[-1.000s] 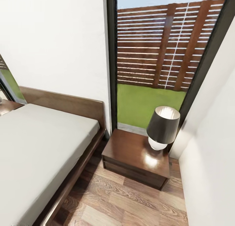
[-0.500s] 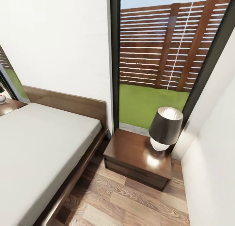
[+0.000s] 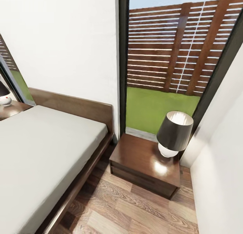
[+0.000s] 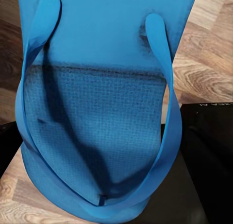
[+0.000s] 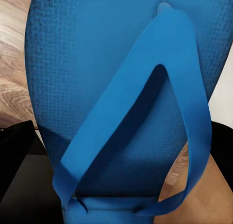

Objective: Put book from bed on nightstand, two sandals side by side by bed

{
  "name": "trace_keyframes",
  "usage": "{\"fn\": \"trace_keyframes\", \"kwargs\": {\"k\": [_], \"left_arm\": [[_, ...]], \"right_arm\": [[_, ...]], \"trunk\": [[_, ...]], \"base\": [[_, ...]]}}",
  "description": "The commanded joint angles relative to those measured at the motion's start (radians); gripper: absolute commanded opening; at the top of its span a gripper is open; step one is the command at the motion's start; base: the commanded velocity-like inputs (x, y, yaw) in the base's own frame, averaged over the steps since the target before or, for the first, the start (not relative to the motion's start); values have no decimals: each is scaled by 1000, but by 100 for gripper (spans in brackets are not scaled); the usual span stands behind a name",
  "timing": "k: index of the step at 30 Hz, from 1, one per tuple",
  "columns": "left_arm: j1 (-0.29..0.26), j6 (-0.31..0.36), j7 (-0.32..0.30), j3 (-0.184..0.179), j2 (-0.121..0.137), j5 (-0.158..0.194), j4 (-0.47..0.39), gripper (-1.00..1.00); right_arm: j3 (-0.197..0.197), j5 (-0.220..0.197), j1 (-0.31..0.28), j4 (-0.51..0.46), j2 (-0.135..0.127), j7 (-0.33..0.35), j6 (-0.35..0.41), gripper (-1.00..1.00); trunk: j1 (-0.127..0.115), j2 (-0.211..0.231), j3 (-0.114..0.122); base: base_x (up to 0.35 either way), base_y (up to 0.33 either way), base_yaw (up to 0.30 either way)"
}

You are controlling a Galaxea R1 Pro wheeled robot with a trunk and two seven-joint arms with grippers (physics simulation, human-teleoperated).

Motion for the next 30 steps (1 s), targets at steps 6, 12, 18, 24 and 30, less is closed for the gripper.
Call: {"fn": "trace_keyframes", "kwargs": {"k": [6, 12, 18, 24, 30], "left_arm": [[-1, -3, -4, -8, 0, 9, 1, -100], [-1, -3, -5, -8, 0, 9, 1, -100], [-1, -3, -5, -8, 0, 9, 1, -100], [-1, -3, -5, -8, 0, 9, 1, -100], [-1, -3, -5, -8, 0, 9, 1, -100]], "right_arm": [[8, -5, -1, 3, 1, -3, -6, -100], [8, -5, -1, 2, 1, -3, -6, -100], [8, -5, -1, 2, 1, -3, -6, -100], [8, -5, -1, 2, 1, -3, -6, -100], [8, -5, -1, 2, 1, -3, -6, -100]], "trunk": [[0, -1, -1], [0, -1, -3], [0, -1, -6], [0, -1, -10], [0, -1, -14]], "base": [[0, 0, 22], [0, 0, 168], [0, 0, 253], [0, 0, 267], [0, 0, 269]]}}
